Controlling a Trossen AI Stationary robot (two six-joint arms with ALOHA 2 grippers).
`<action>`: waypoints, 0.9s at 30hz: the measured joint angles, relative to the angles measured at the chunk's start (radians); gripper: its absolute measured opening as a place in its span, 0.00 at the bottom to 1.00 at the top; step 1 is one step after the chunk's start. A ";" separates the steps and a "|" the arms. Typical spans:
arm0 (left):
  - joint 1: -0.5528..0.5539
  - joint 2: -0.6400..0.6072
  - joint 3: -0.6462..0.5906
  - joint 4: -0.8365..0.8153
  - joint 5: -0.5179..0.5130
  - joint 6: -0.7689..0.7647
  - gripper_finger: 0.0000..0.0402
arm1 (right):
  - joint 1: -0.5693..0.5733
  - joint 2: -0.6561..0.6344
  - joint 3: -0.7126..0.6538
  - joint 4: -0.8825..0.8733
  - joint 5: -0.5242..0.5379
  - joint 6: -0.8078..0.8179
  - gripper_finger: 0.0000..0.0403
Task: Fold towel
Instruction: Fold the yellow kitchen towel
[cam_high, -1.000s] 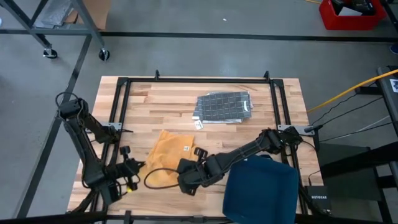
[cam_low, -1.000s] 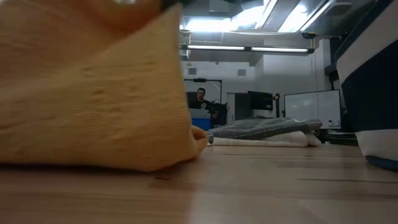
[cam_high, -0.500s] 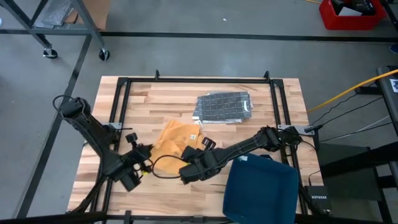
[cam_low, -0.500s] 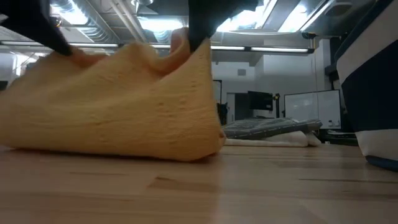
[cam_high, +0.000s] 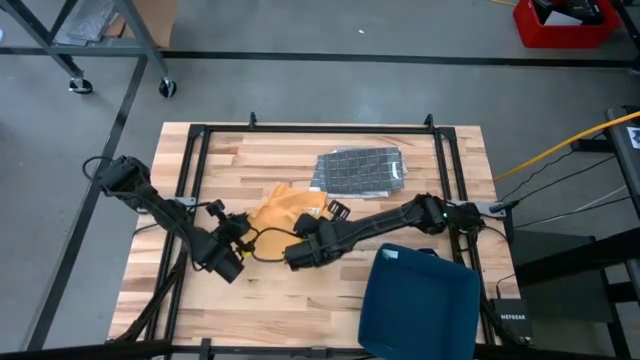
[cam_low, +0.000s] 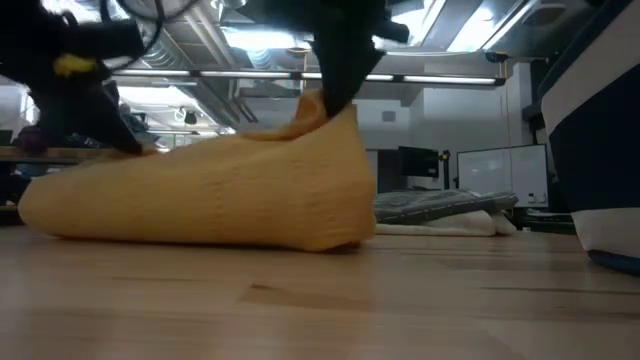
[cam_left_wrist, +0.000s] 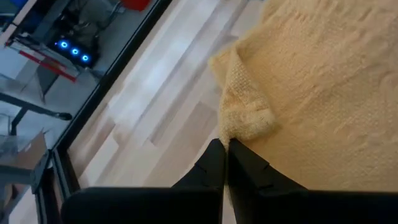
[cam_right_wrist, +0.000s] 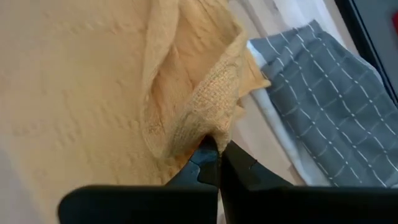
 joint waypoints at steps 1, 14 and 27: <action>0.010 0.000 -0.011 0.018 -0.002 0.011 0.00 | -0.010 0.000 -0.017 0.004 -0.003 -0.002 0.00; 0.193 0.000 -0.127 0.363 -0.114 0.259 0.00 | -0.095 0.002 -0.208 0.093 -0.049 -0.027 0.00; 0.369 0.000 -0.252 0.622 -0.074 0.453 0.04 | -0.100 0.001 -0.359 0.144 -0.102 -0.052 0.08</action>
